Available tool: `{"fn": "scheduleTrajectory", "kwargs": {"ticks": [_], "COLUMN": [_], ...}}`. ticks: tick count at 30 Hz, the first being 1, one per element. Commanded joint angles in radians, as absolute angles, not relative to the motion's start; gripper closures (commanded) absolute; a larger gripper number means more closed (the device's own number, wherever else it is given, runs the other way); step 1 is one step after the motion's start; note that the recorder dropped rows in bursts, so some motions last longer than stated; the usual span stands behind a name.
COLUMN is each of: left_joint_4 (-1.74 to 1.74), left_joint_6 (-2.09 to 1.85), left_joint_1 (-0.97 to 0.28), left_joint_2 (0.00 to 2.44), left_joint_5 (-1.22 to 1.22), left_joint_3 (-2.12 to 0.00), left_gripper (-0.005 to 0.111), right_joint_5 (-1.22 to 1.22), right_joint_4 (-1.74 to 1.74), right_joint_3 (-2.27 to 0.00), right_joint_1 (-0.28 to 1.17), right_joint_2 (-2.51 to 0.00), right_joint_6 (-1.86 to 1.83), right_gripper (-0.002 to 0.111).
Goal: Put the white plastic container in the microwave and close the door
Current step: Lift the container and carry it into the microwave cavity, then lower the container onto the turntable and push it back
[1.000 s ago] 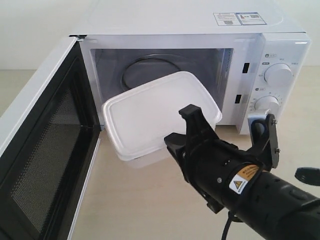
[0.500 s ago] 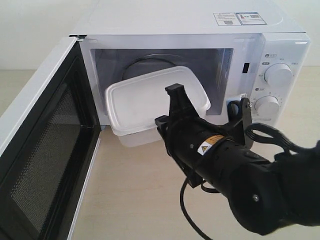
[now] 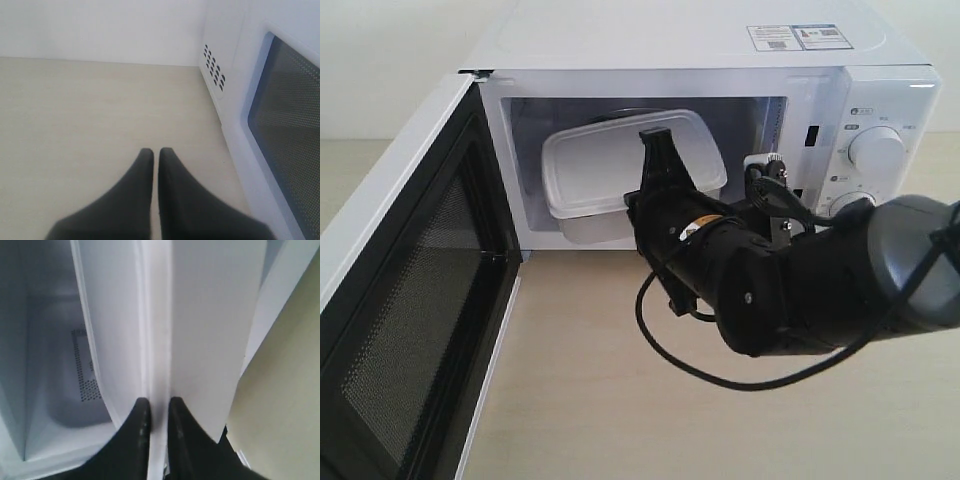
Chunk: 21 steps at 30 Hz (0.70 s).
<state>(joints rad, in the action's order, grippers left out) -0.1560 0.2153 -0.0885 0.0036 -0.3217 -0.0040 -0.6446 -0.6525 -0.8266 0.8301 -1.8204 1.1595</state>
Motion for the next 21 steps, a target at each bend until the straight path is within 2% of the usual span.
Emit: {"fn": "scheduleTrajectory", "kwargs": {"ticks": [1, 11, 21], "left_joint_4": [-0.153, -0.153, -0.153], "left_joint_6": [0.217, 0.217, 0.217], "left_joint_1": [-0.092, -0.092, -0.092], "left_joint_2": [0.0, 0.0, 0.0], "left_joint_5": [-0.315, -0.315, -0.315], "left_joint_3": [0.0, 0.0, 0.0], "left_gripper": [0.102, 0.102, 0.102], "right_joint_5": [-0.631, -0.615, -0.616], "right_joint_4": [-0.602, -0.576, -0.509], "right_joint_3": [-0.871, -1.01, -1.017], "right_joint_1": [0.775, 0.733, 0.718], "right_joint_2": [-1.837, -1.953, -1.967], "right_joint_6": [1.15, 1.152, 1.146], "right_gripper": [0.109, 0.109, 0.107]}}
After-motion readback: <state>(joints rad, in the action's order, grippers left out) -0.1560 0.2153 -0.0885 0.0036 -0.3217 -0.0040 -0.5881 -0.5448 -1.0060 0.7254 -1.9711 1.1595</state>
